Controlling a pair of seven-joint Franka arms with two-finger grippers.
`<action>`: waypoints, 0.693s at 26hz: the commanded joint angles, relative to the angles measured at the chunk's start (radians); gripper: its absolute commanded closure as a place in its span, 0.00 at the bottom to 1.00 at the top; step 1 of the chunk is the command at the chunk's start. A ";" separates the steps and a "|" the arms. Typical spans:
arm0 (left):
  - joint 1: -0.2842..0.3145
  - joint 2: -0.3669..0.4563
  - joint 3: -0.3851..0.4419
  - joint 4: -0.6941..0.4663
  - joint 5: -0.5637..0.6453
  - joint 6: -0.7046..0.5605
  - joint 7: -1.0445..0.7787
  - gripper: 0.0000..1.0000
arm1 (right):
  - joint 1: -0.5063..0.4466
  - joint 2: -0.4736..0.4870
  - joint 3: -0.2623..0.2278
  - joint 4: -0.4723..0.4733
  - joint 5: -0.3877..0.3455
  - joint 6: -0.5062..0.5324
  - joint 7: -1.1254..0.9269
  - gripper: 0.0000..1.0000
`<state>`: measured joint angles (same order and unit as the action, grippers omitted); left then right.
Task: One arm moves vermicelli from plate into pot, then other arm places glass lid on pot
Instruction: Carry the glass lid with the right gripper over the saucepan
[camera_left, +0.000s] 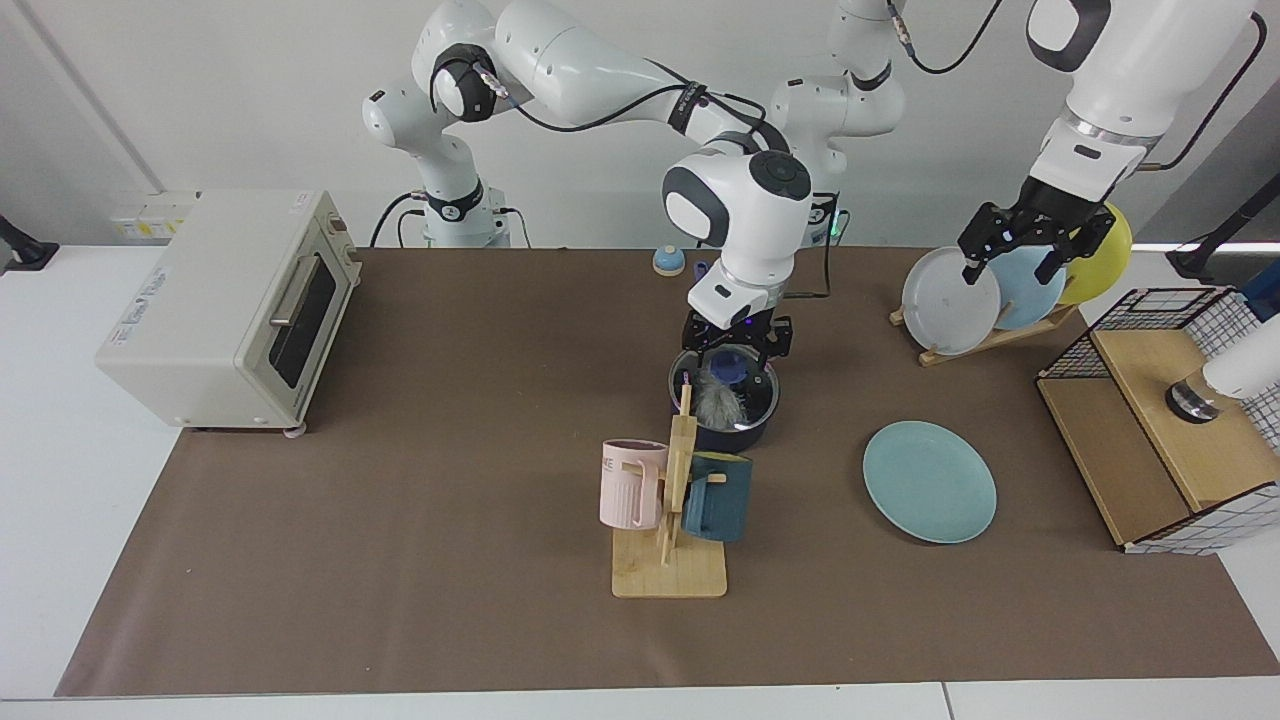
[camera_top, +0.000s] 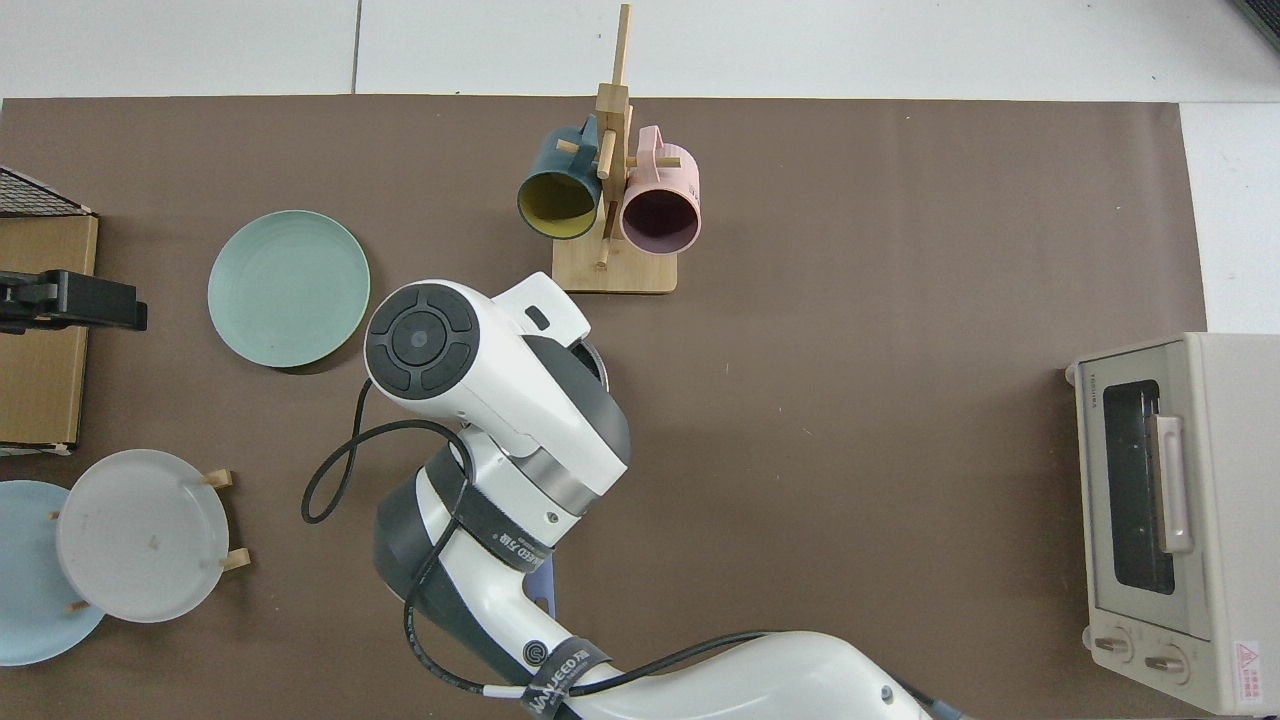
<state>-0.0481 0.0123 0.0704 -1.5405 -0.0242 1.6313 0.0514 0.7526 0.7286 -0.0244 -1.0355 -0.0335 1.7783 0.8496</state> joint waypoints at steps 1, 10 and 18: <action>-0.009 -0.017 0.006 -0.017 0.018 0.007 0.007 0.00 | -0.009 -0.044 0.003 -0.049 -0.014 0.018 0.020 0.01; -0.009 -0.017 0.006 -0.017 0.020 0.007 0.007 0.00 | -0.102 -0.159 0.001 -0.052 -0.019 -0.063 0.013 0.01; -0.009 -0.017 0.006 -0.017 0.020 0.007 0.007 0.00 | -0.271 -0.343 0.003 -0.204 -0.016 -0.077 -0.176 0.01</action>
<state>-0.0481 0.0123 0.0704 -1.5405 -0.0242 1.6314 0.0514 0.5825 0.5315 -0.0390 -1.0736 -0.0422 1.6949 0.7980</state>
